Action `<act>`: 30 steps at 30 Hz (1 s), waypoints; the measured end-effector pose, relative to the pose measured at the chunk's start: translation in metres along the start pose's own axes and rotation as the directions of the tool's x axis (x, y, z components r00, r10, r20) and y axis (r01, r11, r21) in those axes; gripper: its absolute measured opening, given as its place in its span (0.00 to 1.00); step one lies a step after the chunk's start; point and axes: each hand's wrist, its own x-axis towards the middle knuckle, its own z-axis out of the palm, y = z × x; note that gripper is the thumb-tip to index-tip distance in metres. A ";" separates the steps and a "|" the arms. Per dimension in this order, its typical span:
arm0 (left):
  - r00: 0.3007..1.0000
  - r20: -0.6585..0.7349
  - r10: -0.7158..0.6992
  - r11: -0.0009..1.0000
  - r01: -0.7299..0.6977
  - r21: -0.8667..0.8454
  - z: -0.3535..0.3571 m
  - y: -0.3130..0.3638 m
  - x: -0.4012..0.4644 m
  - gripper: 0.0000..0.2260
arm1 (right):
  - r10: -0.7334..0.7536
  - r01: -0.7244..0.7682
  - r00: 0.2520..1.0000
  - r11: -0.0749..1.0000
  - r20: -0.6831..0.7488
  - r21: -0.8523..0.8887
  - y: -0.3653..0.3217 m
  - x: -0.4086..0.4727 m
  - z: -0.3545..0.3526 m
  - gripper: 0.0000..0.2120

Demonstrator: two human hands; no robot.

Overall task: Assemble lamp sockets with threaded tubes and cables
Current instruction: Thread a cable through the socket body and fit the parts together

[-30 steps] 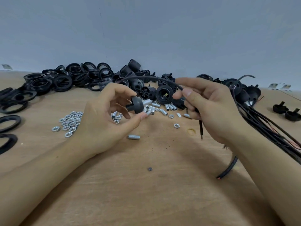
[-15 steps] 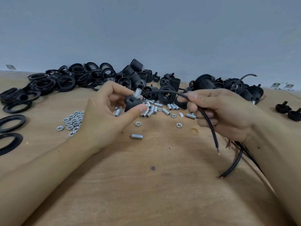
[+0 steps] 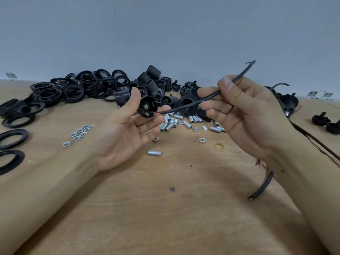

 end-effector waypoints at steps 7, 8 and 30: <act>0.988 0.140 -0.065 0.998 0.064 0.007 -0.002 -0.004 0.003 0.27 | -0.045 0.045 0.999 0.998 -0.005 -0.042 0.007 -0.001 0.004 0.04; 0.988 0.142 -0.066 0.998 0.066 0.005 -0.002 -0.004 0.003 0.27 | -0.049 0.049 0.999 0.997 -0.012 -0.061 0.007 -0.001 0.005 0.03; 0.996 0.083 -0.041 0.995 0.033 0.098 -0.001 -0.004 0.002 0.28 | -0.073 0.075 0.997 0.983 0.015 -0.168 0.006 -0.004 0.009 0.05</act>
